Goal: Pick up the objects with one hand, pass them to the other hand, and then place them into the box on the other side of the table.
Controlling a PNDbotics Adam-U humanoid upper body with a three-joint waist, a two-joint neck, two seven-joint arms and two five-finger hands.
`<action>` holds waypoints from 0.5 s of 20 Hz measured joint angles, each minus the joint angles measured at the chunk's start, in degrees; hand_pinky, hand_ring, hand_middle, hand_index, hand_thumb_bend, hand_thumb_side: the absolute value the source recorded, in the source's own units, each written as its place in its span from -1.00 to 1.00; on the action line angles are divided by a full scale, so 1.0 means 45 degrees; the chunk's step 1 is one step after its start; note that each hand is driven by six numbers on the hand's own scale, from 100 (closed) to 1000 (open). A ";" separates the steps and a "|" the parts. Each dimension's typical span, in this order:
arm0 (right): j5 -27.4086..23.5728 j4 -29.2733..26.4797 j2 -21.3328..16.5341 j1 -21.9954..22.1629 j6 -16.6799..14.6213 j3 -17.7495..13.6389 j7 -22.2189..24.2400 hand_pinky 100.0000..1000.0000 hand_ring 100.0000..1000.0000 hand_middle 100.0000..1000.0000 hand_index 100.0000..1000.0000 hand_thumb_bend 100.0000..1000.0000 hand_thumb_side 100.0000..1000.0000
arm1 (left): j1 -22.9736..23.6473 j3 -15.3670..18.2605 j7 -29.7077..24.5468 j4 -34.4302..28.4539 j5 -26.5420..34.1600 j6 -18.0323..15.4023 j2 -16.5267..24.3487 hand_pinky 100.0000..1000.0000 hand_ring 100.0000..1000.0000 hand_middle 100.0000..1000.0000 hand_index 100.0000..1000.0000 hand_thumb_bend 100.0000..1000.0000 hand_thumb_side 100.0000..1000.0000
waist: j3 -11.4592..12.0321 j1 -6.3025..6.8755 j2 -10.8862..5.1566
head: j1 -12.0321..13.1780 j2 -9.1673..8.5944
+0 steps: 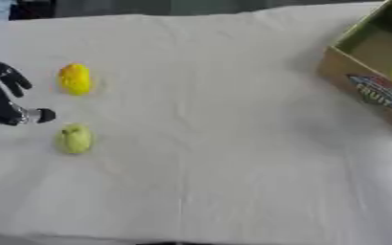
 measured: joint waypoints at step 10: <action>0.0113 0.0000 0.0192 0.0114 0.0147 0.0080 0.0060 1.00 0.80 0.86 1.00 -1.00 -0.05 | -0.0161 -0.0382 -0.0511 0.0069 -0.1337 -0.0204 -0.0598 0.04 0.04 0.10 0.34 -0.01 -1.00 | 0.0063 -0.0040 -0.0061 | -0.0244 0.0016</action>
